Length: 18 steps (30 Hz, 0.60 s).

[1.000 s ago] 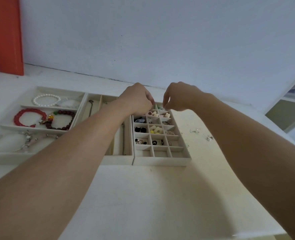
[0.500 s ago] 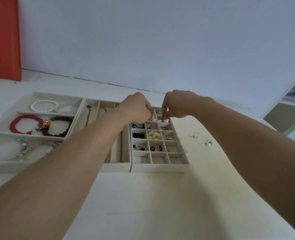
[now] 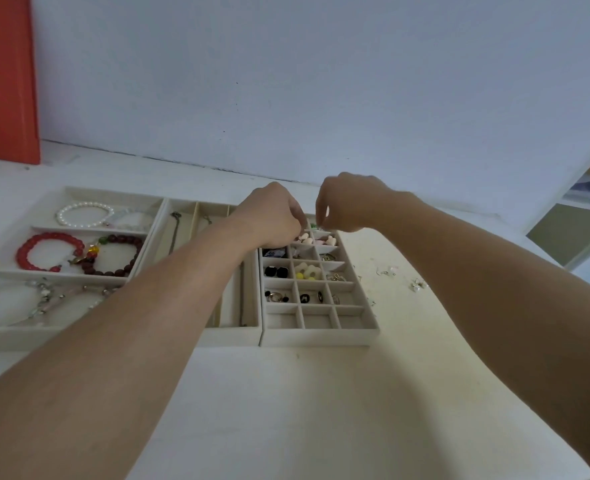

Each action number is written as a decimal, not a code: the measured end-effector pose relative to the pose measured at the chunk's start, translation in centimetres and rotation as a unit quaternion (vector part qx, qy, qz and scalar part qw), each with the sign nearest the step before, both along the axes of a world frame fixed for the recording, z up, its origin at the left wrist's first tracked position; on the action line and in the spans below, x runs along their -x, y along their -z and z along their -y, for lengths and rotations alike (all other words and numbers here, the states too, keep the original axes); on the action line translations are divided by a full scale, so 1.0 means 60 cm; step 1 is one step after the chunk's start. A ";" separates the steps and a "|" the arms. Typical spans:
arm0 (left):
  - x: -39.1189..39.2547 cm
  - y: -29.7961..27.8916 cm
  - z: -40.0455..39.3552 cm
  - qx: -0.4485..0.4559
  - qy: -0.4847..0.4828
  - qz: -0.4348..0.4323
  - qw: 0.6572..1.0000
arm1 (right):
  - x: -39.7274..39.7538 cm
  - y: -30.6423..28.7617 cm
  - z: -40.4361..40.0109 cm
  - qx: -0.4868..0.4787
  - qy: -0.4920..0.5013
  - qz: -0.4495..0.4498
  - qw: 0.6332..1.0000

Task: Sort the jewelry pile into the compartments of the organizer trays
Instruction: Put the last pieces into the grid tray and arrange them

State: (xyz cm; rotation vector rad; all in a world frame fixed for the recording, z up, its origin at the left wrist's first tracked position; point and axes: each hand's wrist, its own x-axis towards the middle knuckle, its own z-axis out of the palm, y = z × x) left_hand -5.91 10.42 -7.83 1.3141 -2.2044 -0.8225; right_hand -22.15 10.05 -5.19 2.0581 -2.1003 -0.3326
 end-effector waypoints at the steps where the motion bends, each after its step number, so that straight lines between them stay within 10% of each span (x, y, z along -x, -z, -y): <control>1: 0.000 0.000 0.001 0.003 -0.001 -0.002 1.000 | 0.004 -0.005 0.001 0.009 -0.002 0.010 1.000; 18: 0.039 0.020 -0.023 0.092 0.125 0.281 0.947 | -0.016 -0.009 0.008 -0.066 0.011 -0.017 0.998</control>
